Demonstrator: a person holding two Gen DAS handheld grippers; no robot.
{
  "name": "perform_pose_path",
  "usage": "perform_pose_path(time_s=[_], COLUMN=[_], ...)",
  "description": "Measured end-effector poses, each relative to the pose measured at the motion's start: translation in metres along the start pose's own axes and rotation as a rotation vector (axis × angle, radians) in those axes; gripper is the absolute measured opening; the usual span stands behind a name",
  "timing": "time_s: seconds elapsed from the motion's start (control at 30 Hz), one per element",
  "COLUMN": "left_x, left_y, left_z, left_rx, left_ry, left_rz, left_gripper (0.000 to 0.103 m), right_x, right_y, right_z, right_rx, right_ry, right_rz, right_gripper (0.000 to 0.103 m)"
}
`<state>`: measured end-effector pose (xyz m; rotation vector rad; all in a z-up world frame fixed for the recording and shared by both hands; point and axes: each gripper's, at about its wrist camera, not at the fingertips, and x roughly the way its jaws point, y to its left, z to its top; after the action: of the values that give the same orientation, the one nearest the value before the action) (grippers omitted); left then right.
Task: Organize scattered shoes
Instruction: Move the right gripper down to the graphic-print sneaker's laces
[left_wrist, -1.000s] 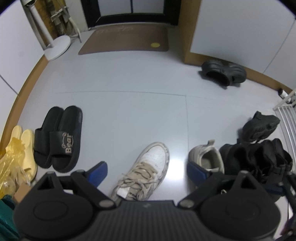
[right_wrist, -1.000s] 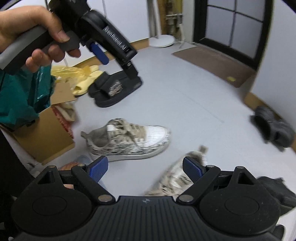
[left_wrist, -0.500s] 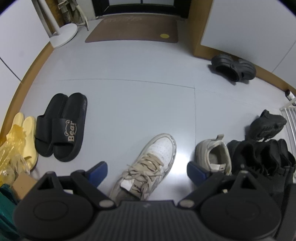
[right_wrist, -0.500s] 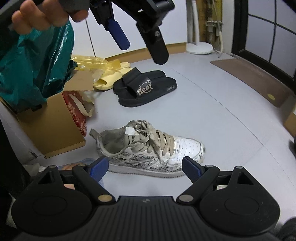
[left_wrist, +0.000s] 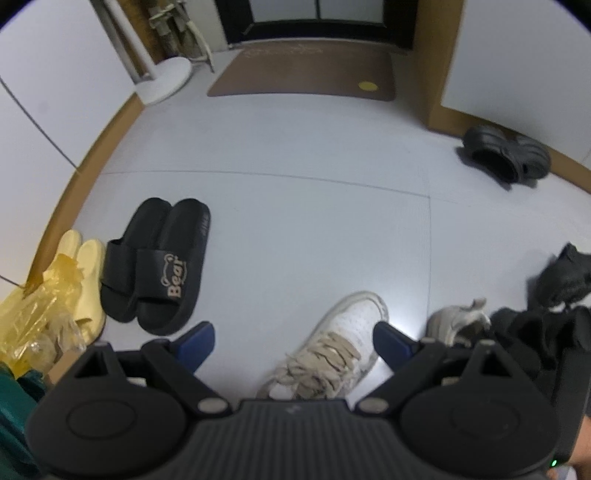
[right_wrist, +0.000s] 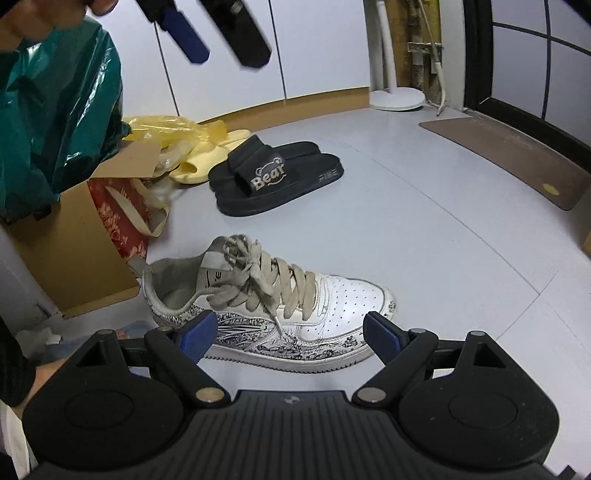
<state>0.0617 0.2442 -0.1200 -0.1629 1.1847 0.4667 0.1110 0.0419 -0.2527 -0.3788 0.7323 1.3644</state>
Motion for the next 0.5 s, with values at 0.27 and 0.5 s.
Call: perform_pose_path(time_s=[0.27,0.5], left_x=[0.005,0.004], left_y=[0.002,0.007], left_z=[0.004,0.012], left_rx=[-0.002,-0.065], left_ry=[-0.005,0.002], left_rz=[0.04,0.017], left_gripper=[0.094,0.094], right_x=[-0.004,0.021], right_y=[0.024,0.043], right_z=[0.005,-0.001], right_rx=[0.1,0.027], right_ry=[-0.129,-0.081], right_rz=[-0.023,-0.029], right_gripper=[0.089,0.082])
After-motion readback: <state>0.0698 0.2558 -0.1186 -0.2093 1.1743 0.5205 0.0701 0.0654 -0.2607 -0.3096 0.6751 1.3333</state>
